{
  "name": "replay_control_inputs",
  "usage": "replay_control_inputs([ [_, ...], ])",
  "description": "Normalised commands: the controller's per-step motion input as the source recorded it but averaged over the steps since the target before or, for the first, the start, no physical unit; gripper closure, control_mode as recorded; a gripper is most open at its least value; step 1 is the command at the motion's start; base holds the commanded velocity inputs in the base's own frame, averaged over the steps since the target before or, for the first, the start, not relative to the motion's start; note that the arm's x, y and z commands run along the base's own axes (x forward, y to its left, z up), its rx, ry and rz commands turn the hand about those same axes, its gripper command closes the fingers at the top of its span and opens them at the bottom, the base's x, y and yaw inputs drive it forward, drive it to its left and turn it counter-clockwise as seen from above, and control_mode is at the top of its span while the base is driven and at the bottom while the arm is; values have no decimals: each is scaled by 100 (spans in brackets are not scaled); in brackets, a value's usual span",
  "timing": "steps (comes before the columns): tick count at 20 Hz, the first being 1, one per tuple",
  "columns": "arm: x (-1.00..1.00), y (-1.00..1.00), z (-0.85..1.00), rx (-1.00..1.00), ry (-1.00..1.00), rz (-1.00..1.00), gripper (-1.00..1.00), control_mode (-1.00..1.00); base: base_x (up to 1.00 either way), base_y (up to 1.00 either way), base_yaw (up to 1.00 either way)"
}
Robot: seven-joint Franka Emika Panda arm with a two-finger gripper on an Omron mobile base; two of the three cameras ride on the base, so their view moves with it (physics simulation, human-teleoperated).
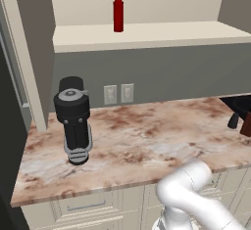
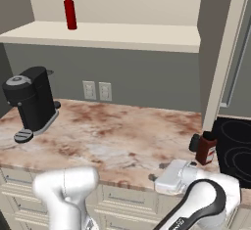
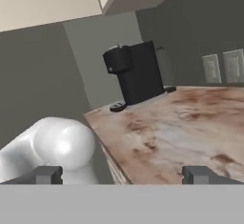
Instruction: Collect the paprika, ketchup, and shaker from the cabinet and place them next to the stove.
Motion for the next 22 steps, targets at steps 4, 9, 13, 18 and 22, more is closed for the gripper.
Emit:
replay_control_inputs([
  [4, -27, 100, 22, -4, 12, -7, -100, -100, 0, 0, 0],
  [9, -9, 100, 24, -7, 13, -10, -100, -100, 0, 0, 0],
  [13, -1, 100, 37, -6, 11, -11, -100, -100, 0, 0, 0],
  [18, -3, 100, 64, -4, 2, -12, -100, -100, 0, 0, 0],
  [22, 0, 100, 79, -5, 0, -14, -100, -100, 0, 0, 0],
])
